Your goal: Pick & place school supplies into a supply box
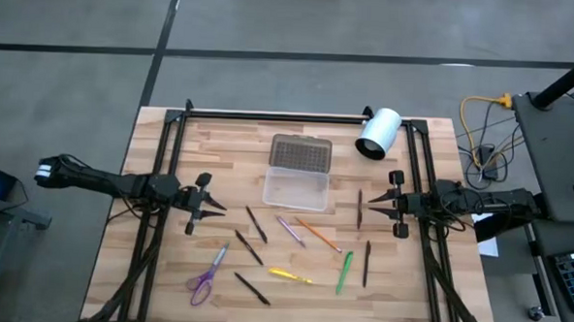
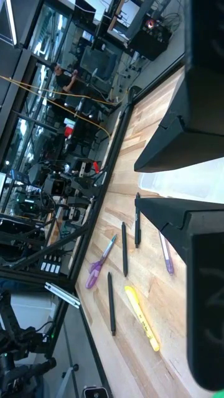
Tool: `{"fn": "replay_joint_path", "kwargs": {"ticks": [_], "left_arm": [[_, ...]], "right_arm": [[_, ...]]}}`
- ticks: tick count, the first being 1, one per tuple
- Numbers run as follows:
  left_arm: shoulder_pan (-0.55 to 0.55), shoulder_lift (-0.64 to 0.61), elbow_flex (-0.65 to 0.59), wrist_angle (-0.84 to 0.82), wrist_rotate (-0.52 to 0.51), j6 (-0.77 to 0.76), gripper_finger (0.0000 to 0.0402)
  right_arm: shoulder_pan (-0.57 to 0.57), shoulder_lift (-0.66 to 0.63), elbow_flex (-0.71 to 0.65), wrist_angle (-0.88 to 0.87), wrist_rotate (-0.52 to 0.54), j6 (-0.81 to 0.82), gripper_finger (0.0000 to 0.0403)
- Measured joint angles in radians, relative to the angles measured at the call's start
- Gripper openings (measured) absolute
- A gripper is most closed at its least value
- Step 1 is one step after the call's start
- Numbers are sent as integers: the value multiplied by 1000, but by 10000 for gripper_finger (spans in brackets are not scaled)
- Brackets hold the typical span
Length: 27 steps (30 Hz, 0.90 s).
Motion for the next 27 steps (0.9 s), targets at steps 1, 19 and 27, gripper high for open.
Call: {"fn": "replay_joint_path", "kwargs": {"ticks": [1,19,27], "left_arm": [[0,0,0,0,0,0,54],[0,0,0,0,0,0,54],[0,0,0,0,0,0,54]], "right_arm": [[0,0,0,0,0,0,68],[0,0,0,7,0,-23,68],[0,0,0,135,0,-29,68]]}}
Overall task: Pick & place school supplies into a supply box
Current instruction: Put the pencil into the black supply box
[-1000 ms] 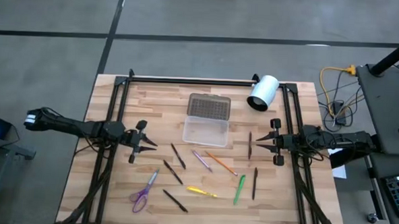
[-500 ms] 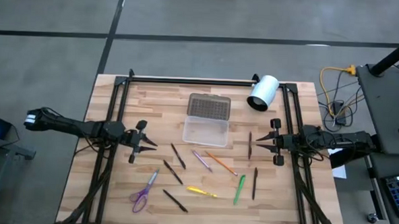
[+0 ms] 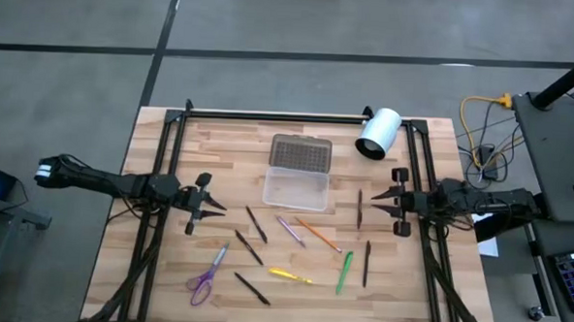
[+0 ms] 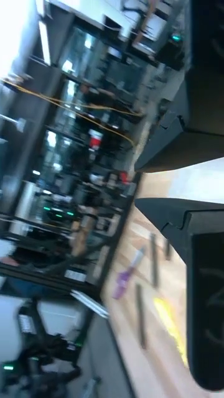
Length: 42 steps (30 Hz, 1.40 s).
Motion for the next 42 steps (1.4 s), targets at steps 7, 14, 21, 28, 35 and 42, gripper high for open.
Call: {"fn": "replay_joint_path", "kwargs": {"ticks": [7,14,21,28,35,42], "left_arm": [[0,0,0,0,0,0,54],[0,0,0,0,0,0,54],[0,0,0,0,0,0,54],[0,0,0,0,0,0,54],[0,0,0,1,0,0,54],[0,0,0,2,1,0,54]], "right_arm": [[0,0,0,269,0,9,68],[0,0,0,549,0,90,68],[0,0,0,764,0,194,68],[0,0,1,840,-1,196,68],[0,29,172,452,20,172,68],[0,227,542,-81,127,382,68]]}}
